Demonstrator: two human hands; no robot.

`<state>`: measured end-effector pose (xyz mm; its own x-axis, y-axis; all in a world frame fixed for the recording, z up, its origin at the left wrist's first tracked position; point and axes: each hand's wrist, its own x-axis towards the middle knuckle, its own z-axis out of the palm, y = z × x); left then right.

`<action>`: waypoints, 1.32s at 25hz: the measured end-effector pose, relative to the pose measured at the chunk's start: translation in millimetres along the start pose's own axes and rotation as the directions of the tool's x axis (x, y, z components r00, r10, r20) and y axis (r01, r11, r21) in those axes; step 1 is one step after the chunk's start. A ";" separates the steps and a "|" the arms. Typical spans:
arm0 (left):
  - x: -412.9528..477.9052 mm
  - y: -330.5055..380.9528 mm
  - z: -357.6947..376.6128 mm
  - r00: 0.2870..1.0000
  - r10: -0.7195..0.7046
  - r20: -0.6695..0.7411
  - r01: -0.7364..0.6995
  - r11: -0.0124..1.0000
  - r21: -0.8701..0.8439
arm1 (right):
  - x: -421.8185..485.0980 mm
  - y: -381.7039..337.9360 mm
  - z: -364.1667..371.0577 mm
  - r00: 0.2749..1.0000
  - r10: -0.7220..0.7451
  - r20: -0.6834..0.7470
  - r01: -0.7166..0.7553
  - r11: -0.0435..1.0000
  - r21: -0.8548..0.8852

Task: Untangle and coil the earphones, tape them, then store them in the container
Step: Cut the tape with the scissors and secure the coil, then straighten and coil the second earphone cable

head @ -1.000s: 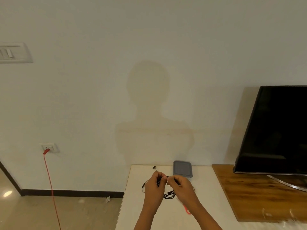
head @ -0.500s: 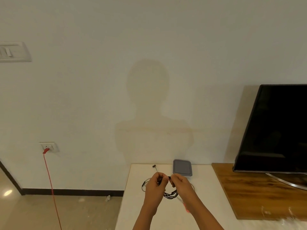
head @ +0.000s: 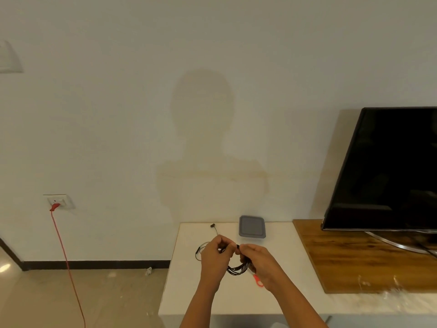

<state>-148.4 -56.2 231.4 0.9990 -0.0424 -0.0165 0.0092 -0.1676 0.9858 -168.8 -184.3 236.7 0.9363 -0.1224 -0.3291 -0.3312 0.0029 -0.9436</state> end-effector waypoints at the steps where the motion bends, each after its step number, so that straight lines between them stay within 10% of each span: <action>1: 0.2 -0.8 2.1 1.000 -0.003 -0.002 0.003 1.000 0.007 | 1.0 1.0 -0.5 1.000 -0.005 -0.008 0.005 1.000 -0.013; 9: 10.2 -30.1 13.2 0.984 -0.170 0.061 0.178 0.971 -0.162 | 14.4 21.1 -14.3 0.992 0.125 0.020 -0.126 0.987 0.101; 16: 28.7 -93.0 20.6 0.830 -0.539 0.146 0.543 0.717 -0.437 | 48.4 75.7 -20.1 0.948 0.294 -0.124 -0.269 0.945 0.188; 33: 98.0 -245.0 50.6 0.764 -0.644 -0.026 0.624 0.729 0.283 | 179.1 205.7 -3.9 0.907 0.303 -0.292 -0.381 0.885 -0.267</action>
<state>-55.1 -69.2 -20.2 0.7589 0.1012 -0.6433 0.6171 -0.4273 0.6608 -69.6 -209.5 -16.1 0.7154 -0.3999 -0.5730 -0.6811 -0.2160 -0.6996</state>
